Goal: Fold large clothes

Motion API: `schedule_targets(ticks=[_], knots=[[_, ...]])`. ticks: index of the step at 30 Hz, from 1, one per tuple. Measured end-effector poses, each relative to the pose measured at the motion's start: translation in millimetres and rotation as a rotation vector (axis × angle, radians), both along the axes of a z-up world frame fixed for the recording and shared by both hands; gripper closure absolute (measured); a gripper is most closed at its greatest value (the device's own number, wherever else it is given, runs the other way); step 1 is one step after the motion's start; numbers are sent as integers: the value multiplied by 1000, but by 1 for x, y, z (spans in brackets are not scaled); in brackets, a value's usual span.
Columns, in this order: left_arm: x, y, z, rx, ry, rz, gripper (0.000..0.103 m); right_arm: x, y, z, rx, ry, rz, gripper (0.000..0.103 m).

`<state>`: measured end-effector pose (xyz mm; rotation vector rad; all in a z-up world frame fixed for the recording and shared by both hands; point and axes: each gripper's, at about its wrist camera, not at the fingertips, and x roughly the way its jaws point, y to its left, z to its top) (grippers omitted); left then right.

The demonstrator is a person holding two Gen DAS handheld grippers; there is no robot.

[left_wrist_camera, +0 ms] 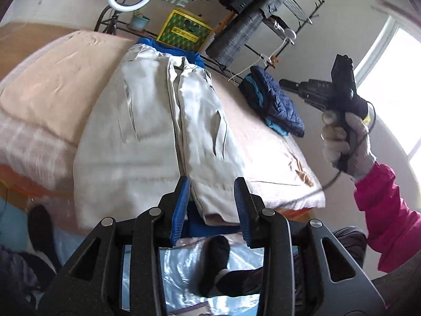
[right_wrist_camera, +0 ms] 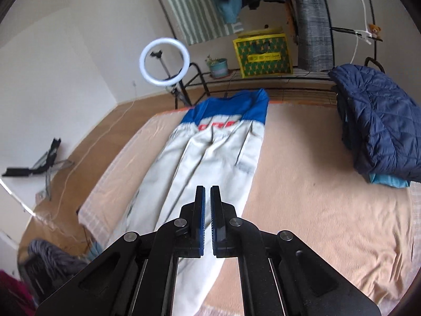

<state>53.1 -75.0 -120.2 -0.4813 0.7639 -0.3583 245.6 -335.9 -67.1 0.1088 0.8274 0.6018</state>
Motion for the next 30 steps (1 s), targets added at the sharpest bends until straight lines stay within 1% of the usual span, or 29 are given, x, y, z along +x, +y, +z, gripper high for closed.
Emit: schedule_targets(ticks=[2,3,5,8,10,11,12,14,16,19,22,24,26,28,30], knots=[[19,-5,3,24,17,-48,69,-11,11,-12,-37,15,25,100],[30,-9,5,60,24,-82,69,-15,16,-18,-55,16,37,100],[48,-20,13,159,12,-159,69,-17,30,-27,-87,15,69,100],[74,-35,15,261,13,-237,69,-5,45,-27,-125,-31,74,100],[93,-40,9,267,44,-263,69,11,53,-22,-125,-44,66,99],[103,-43,3,274,72,-279,69,25,59,-19,-128,-42,63,90],[107,-45,-2,281,86,-283,69,38,63,-17,-135,-42,53,74],[115,-50,-15,300,109,-308,69,71,76,-17,-151,-41,35,62],[121,-53,-31,311,153,-330,69,107,92,-24,-158,-6,32,62],[122,-53,-57,288,251,-356,69,153,117,-46,-220,32,10,62],[122,-52,-65,279,269,-360,69,187,137,-70,-231,77,-2,62],[121,-52,-67,280,267,-368,69,207,151,-87,-273,91,-21,62],[120,-53,-68,276,270,-366,69,226,161,-107,-320,124,-56,63],[120,-53,-69,271,275,-362,69,244,164,-123,-333,166,-94,73],[120,-53,-69,265,280,-356,69,251,165,-133,-323,181,-113,89]])
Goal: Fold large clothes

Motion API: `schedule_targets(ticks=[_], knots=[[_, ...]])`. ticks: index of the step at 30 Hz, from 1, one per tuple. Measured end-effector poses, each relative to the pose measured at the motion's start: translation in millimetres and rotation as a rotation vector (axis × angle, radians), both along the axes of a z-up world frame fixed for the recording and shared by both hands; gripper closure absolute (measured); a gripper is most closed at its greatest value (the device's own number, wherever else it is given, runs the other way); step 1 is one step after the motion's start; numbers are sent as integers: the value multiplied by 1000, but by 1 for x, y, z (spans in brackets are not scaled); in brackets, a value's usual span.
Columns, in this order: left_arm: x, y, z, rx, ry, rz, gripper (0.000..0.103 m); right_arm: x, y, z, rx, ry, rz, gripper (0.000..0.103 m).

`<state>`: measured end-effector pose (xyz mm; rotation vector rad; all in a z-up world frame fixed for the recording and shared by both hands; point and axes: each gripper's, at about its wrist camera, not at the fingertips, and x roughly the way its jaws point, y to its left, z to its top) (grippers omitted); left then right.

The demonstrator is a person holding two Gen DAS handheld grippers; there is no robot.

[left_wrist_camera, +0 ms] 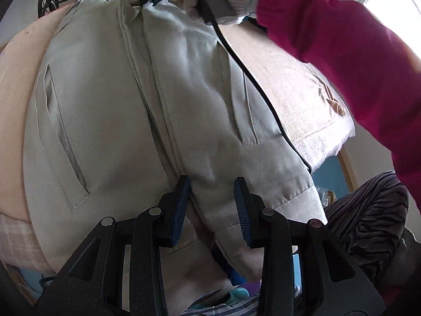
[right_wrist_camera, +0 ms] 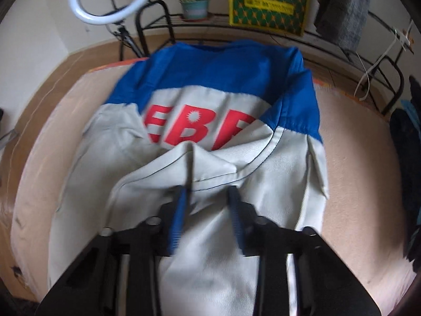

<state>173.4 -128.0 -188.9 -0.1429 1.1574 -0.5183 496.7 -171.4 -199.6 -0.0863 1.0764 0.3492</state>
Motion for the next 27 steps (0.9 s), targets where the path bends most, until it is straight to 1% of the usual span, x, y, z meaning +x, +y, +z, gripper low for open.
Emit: schedule_targets(ticks=[3,5,6,7,9,11,12,14,16,18,20,22,24,25,27], knots=[[2,2,-2,-17,16,14,69,-3,-5,4,32,-20,-18,94],[4,4,-4,-21,15,19,69,-5,-12,18,128,-44,-9,95],[6,4,-4,-18,10,18,69,-3,-13,20,156,-49,2,95],[5,3,-3,-10,3,14,69,0,-9,16,158,-36,6,95],[4,1,-3,1,-7,7,69,4,0,1,115,-14,3,95],[3,2,-3,-3,-7,9,69,4,7,-13,72,-11,12,94],[3,3,-3,-10,-5,11,69,2,5,-13,87,-25,8,93],[1,7,-2,-26,-1,14,69,0,-2,-8,138,3,21,87],[-2,13,1,-47,-1,15,69,-7,-18,8,216,13,29,87],[-8,21,8,-73,-23,15,69,-24,-37,32,272,-29,44,88],[-14,32,17,-96,-51,23,69,-55,-62,56,261,-84,59,88],[-22,41,23,-98,-90,45,69,-94,-87,69,248,-111,68,88],[-29,52,25,-108,-112,77,69,-133,-105,70,253,-96,84,88],[-31,58,25,-115,-112,99,69,-160,-111,68,249,-87,104,88],[-36,74,23,-135,-116,155,69,-201,-115,61,221,-69,153,88]])
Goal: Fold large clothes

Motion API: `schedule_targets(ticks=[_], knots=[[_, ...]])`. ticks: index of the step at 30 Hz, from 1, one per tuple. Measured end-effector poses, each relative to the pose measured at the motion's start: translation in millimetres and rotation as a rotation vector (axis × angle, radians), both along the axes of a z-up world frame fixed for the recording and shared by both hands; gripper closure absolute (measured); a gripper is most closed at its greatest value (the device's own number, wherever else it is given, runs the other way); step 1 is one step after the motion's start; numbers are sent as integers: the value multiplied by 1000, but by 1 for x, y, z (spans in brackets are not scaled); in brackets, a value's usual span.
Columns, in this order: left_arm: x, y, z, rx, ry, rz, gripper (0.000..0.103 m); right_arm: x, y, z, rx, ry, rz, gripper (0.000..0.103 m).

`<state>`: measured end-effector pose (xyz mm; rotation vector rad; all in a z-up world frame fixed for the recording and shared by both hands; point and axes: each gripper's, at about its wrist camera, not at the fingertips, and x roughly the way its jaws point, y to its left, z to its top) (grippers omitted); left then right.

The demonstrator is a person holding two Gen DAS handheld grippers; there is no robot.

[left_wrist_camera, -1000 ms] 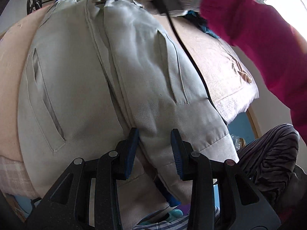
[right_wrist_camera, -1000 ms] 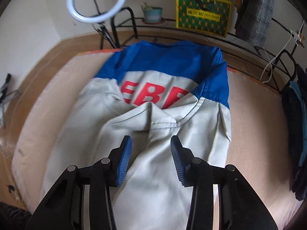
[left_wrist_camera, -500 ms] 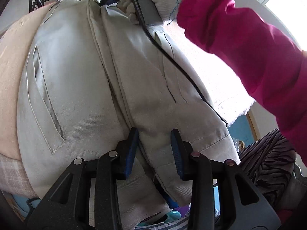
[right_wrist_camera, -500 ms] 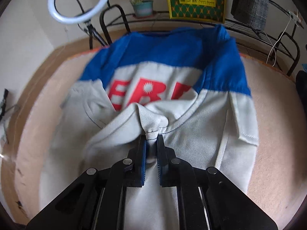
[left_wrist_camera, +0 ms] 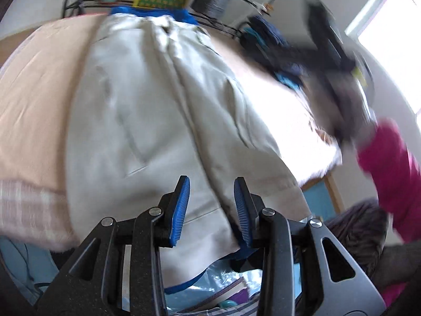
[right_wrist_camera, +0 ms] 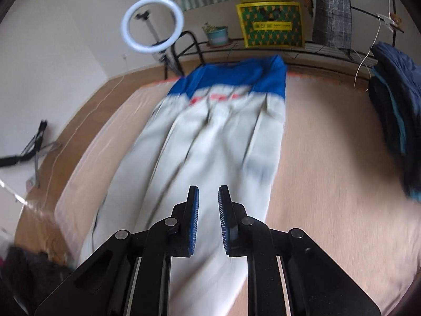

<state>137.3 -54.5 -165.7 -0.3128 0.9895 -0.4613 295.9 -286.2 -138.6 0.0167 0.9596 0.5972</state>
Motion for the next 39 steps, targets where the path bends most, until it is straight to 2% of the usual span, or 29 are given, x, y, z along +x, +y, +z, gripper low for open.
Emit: schedule_targets(ticks=[3,6,7,9,11,12,14,16,17,18,19,20,21,24,29,35,39], knots=[[-7,14,-6,-12,-14,51,69,-69,1,-14,-16,25,82,88],[-11,7,-23,-3,16,4,69,-124,9,-33,-24,58,153,88],[-11,4,-29,23,24,-12,69,-144,11,-40,-33,62,174,88],[-17,-4,-33,87,-37,-47,69,-167,16,-55,-90,61,202,87],[-22,-10,-31,145,-68,-89,67,-186,16,-65,-169,2,197,88],[-24,-8,-29,147,-57,-100,67,-189,13,-64,-160,-7,181,88],[-29,3,-22,118,-19,-103,67,-190,2,-54,-100,44,130,88],[-33,22,-9,90,-13,-74,63,-196,-13,-40,-47,39,98,87],[-38,35,-3,83,-12,-47,51,-200,-22,-35,-28,42,81,83],[-41,48,1,74,-4,-20,39,-202,-31,-32,-11,54,57,74],[-44,60,2,61,8,2,36,-206,-42,-30,17,71,32,70],[-47,74,0,34,35,27,36,-208,-53,-31,48,97,13,63],[-46,86,-5,2,73,48,36,-207,-63,-34,80,134,1,61],[-38,114,-33,-111,214,130,36,-196,-82,-54,166,253,-30,61],[-26,122,-68,-285,340,163,36,-183,-88,-86,320,397,-23,61],[-21,104,-82,-344,386,130,37,-173,-74,-111,425,486,5,61],[-22,99,-91,-359,432,127,57,-171,-60,-119,441,507,31,58]])
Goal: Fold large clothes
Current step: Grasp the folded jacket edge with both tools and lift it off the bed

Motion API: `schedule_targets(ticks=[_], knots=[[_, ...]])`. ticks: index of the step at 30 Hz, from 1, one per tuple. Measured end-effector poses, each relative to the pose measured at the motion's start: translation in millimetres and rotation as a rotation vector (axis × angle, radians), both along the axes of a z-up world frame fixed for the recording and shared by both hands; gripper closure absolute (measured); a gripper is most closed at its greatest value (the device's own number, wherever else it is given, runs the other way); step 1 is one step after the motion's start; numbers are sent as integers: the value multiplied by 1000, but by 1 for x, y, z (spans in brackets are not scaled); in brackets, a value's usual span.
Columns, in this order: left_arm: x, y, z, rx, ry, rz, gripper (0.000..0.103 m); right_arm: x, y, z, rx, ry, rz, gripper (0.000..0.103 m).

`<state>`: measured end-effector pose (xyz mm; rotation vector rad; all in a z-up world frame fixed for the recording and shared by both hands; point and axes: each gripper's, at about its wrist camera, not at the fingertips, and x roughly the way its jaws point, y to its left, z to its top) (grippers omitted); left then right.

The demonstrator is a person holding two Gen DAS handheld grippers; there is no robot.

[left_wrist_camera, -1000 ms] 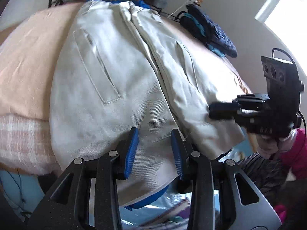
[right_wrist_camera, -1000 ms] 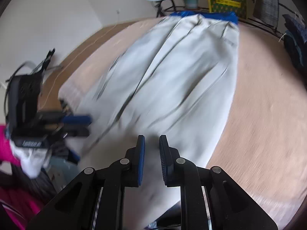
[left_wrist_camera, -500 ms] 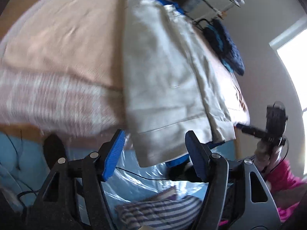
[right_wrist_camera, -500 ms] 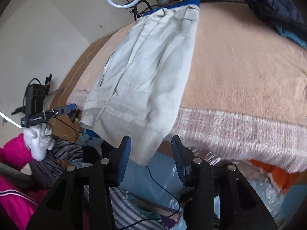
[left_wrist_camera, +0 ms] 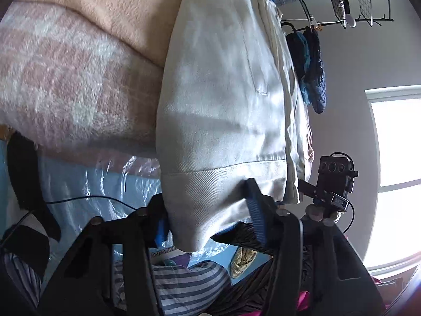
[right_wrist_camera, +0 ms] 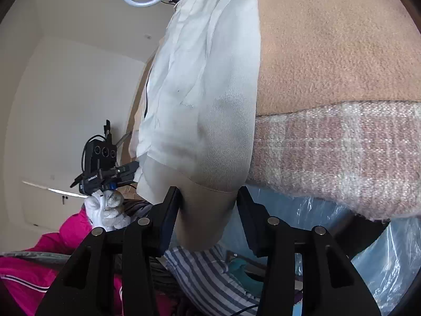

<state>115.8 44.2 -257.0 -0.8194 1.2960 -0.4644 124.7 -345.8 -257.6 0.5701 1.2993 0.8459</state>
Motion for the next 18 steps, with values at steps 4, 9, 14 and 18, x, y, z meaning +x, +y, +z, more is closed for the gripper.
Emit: schedule_targets(ticks=[4,9,14,18], knots=[[-5,3,4,-13,11,3,68,-1,6,-4,23,28,26,62],[-10,7,18,-6,12,-1,86,-4,7,-2,103,52,27,79],[-14,11,47,-30,-23,7,90,-2,-1,10,178,50,10,88],[-14,14,64,-83,-34,47,90,-3,0,20,218,49,-21,89]])
